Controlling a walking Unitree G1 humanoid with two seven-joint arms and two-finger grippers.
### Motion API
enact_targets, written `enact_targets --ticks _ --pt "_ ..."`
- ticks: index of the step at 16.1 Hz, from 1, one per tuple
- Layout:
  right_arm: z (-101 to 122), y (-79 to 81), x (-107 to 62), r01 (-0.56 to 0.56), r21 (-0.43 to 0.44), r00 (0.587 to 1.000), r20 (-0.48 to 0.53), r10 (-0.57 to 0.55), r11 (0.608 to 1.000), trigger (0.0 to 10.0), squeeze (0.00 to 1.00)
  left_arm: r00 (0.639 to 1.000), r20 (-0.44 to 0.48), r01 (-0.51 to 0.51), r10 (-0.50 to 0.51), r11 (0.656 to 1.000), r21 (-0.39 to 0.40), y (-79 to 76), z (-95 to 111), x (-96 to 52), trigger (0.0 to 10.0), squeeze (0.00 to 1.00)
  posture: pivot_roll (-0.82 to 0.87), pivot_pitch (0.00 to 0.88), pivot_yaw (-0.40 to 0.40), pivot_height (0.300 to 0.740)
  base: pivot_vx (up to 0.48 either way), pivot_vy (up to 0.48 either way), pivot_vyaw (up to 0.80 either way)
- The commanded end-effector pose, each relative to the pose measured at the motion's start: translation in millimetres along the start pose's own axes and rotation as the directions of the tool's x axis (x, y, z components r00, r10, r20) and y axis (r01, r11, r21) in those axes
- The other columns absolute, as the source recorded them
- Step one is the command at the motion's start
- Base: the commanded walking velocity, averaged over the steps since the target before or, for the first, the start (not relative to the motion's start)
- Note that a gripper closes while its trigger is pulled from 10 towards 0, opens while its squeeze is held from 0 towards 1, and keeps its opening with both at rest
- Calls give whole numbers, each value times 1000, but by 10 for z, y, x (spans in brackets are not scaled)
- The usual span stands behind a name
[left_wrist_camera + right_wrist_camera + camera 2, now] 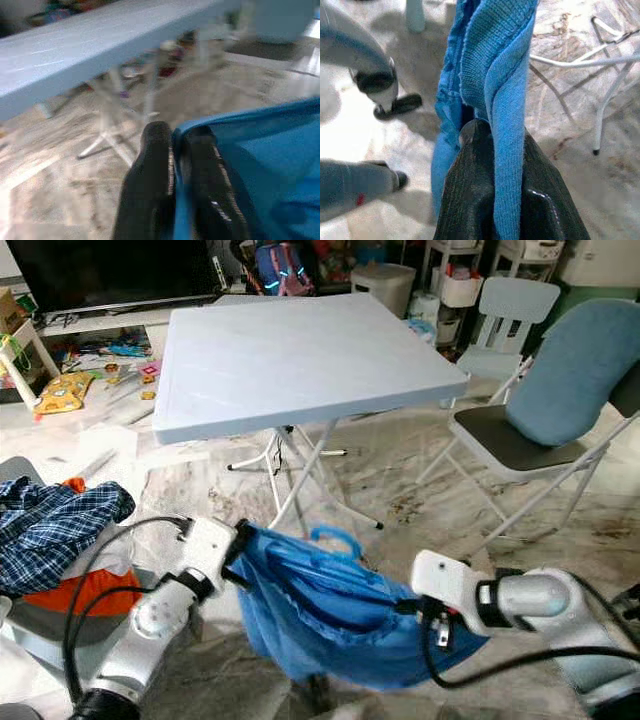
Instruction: Hang hanger
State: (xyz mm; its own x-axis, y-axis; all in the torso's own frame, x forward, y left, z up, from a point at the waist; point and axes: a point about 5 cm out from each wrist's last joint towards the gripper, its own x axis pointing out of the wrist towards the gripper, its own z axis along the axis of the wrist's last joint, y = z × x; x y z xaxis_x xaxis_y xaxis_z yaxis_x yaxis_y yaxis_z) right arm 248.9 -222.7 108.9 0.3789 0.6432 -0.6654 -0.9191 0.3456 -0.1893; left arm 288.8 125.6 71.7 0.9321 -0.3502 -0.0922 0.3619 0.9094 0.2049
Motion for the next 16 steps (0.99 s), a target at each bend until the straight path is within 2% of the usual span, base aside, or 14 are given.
enact_targets --ticks 1,3,4,6,7,9,10,12,13,14,15,16 --pt "-74 -64 -40 71 80 997 -6 -71 994 10000 0 991 -5 -137 137 991 -13 302 -10 -58 10000 1000 -103 0 22 740 0 0 0" --pt "-99 -79 42 117 151 993 9 -120 981 10000 0 990 47 -134 135 991 -29 278 74 -59 10000 1000 -103 0 27 740 0 0 0" --pt "-51 -106 182 142 270 986 51 -162 952 10000 0 988 111 -105 106 994 -19 241 174 -63 10000 1000 -106 0 38 740 0 0 0" --pt "163 -172 414 134 355 976 116 -186 925 10000 0 982 168 -92 89 996 14 244 285 -40 10000 1000 -108 0 62 740 0 0 0" --pt "304 -260 523 170 400 956 156 -249 900 10000 0 978 190 -95 90 995 16 256 332 -15 10000 1000 -107 0 75 740 0 0 0" --pt "432 -364 613 228 442 923 186 -337 868 10000 0 975 198 -108 101 994 23 280 361 14 10000 1000 -103 0 87 740 0 0 0" --pt "510 -495 698 322 516 865 181 -469 794 10000 0 965 196 -186 174 982 41 320 383 46 10000 1000 -94 0 94 740 0 0 0" --pt "464 -555 738 444 512 800 144 -583 736 10000 0 954 195 -238 227 971 35 324 380 33 10000 1000 -84 0 86 740 0 0 0" --pt "425 -557 741 466 511 790 126 -600 722 10000 0 954 189 -244 234 969 33 320 364 22 10000 1000 -84 0 86 740 0 0 0" --pt "318 -535 743 503 519 775 82 -626 691 10000 0 949 164 -278 270 960 30 314 293 -23 10000 1000 -77 0 70 740 0 0 0" --pt "270 -515 734 507 526 776 67 -627 683 10000 0 949 153 -283 277 959 21 297 259 -45 10000 1000 -66 0 54 740 0 0 0" --pt "240 -467 685 497 498 790 80 -608 710 10000 0 948 148 -288 282 958 17 270 248 -65 10000 1000 -48 0 33 740 0 0 0"
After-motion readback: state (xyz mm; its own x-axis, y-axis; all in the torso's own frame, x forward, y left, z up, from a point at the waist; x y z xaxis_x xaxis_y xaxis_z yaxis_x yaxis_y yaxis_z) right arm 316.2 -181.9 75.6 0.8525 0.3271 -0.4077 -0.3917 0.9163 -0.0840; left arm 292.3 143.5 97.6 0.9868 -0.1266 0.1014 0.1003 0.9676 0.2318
